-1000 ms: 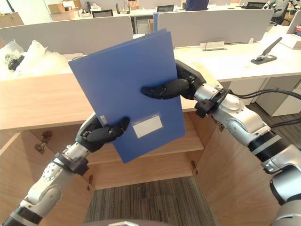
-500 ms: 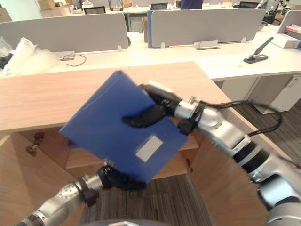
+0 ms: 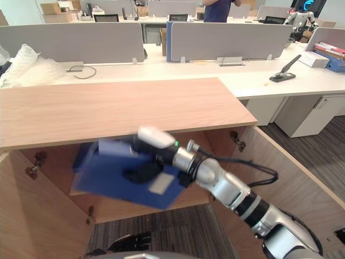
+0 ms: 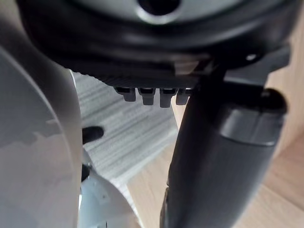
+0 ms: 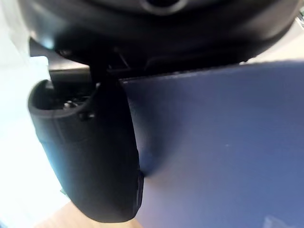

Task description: Walk over to the cabinet, pick up the folder, carry it to the office cabinet, place the folder inside the office cabinet, then close the office cabinet door

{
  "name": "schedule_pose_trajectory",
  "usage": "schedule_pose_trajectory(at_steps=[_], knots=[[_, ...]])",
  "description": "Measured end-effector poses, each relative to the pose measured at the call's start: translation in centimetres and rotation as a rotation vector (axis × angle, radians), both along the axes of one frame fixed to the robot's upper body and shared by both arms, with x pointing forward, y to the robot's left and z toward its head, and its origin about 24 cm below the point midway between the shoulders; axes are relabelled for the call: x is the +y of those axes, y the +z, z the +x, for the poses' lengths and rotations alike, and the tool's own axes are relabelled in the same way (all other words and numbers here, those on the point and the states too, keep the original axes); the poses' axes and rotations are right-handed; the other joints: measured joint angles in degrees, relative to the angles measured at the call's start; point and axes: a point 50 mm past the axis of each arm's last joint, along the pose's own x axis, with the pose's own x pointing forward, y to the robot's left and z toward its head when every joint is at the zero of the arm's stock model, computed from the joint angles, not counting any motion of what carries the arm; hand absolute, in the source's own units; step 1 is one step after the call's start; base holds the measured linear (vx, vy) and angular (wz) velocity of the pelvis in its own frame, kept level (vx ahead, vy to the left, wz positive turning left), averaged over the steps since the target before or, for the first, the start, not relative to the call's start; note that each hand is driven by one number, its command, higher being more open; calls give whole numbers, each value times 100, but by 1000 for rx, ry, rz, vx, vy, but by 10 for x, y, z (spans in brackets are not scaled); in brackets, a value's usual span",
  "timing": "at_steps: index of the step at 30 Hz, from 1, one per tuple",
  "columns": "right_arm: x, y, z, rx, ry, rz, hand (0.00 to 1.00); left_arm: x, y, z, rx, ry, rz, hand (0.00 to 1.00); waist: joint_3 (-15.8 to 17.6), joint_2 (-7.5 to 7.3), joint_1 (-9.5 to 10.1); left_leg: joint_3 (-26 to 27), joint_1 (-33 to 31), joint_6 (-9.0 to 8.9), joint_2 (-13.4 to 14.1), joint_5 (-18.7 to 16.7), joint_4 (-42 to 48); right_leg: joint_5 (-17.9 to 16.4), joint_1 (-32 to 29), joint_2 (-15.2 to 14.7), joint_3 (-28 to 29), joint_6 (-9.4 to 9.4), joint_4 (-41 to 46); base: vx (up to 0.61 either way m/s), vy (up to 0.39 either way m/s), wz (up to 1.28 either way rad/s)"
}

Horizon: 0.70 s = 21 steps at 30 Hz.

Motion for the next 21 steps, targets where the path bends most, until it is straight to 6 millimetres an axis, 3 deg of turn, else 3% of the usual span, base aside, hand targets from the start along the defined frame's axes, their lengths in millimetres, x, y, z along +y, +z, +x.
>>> schedule_pose_trajectory(at_steps=[1,2,4,7,11,13,14,17,20,21], knots=[[-8,-35,-5,58,2,-161,0,7,-1,1,-5,24,49,100,23,-8,46,-15,-8,-1,-2,1,1,5,-2,-2,-9,4,0,-37,8,4],[-13,-51,-7,85,6,-243,0,11,-1,1,-4,41,71,100,44,-1,63,-26,-14,-2,-7,2,1,6,-3,-7,-17,6,-1,-42,13,9],[-41,-99,-18,179,-1,-500,0,23,-3,-3,-1,85,171,100,161,74,138,-97,-81,6,-42,9,5,16,-18,-41,-83,23,-18,-28,26,13],[-79,-129,-21,236,-69,-699,0,33,-7,-22,49,170,270,100,269,214,157,-170,-148,35,-67,28,5,28,-21,-53,-149,41,-60,23,22,13],[-110,-144,-11,345,-284,-740,0,40,-7,-22,38,246,342,100,353,303,238,-317,-184,62,-44,49,5,29,37,-18,-286,42,-93,11,-2,18],[-131,-144,7,504,-696,-484,0,40,-7,-21,31,302,372,100,406,378,281,-345,-213,71,-49,70,5,30,38,-23,-311,40,-94,-24,9,8],[-137,-143,10,543,-808,-385,0,41,-7,-21,30,323,374,100,415,394,295,-359,-219,75,-54,76,5,30,40,-28,-324,40,-93,-28,18,12],[-157,-136,21,683,-1259,143,0,50,-5,-22,27,459,412,100,456,423,339,-518,-239,68,-76,114,5,29,114,-48,-486,39,-102,-42,19,24],[-149,-130,32,821,-1442,633,0,58,-5,-30,44,573,433,100,476,414,345,-591,-268,44,-84,157,-16,33,115,-50,-561,30,-125,-46,15,13],[-146,-129,34,849,-1453,706,0,59,-4,-31,45,586,433,100,476,413,347,-616,-270,43,-85,169,-27,33,120,-51,-582,30,-126,-43,16,15]])
